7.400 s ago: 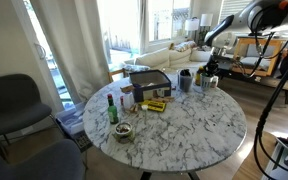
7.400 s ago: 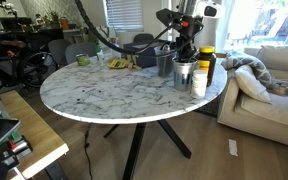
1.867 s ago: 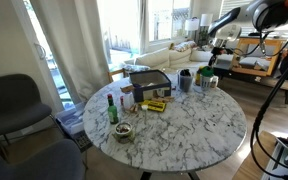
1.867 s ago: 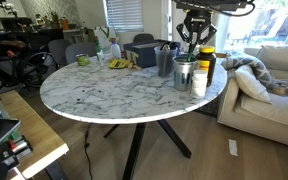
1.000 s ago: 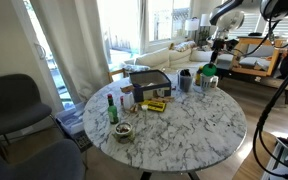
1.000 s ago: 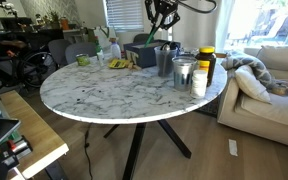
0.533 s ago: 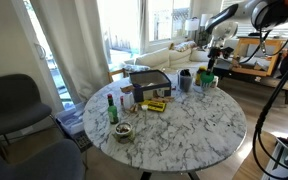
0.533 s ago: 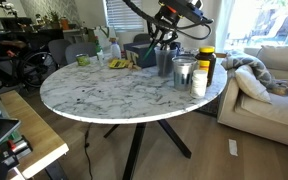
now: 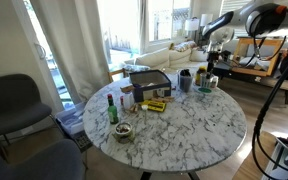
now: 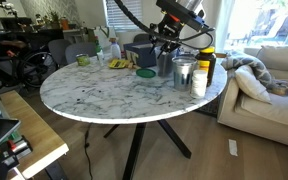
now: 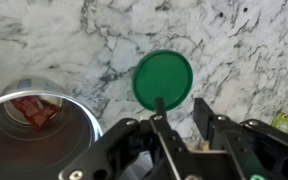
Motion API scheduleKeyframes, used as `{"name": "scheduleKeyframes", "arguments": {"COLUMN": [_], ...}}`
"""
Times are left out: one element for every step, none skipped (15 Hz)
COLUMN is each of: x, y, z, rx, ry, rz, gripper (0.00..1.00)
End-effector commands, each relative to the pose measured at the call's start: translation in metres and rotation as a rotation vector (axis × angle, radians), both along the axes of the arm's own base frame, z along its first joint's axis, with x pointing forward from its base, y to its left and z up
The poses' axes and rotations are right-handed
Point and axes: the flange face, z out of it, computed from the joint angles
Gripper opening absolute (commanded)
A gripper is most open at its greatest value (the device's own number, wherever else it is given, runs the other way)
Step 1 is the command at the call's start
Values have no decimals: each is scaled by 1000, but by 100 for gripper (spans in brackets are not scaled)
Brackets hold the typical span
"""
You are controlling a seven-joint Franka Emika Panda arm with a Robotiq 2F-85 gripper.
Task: Remove the green lid from the silver cup
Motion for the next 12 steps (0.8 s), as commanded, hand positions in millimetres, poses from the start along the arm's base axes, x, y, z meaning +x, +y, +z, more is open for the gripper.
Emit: {"name": "scheduleKeyframes", "arguments": {"x": [3,3,2,2,0,-1,-3,-6,-11,-13,0,-2], "y": [-6,-6,-7,-9,-9,-9,-9,-8,-4,-1,-8,-7], "z": [1,5,11,18,28,38,49,62,76,86,69,81], "rx": [-41,-45,-46,-50,-59,-73,-90,-102,-81,-62,-76,-77], "ry": [34,29,13,-6,-25,-42,-64,-88,-126,-165,-122,-147], "rz": [-17,-14,-12,-6,12,31,54,89,149,202,121,152], "gripper": [68,75,83,90,99,100,100,100,100,100,100,100]}}
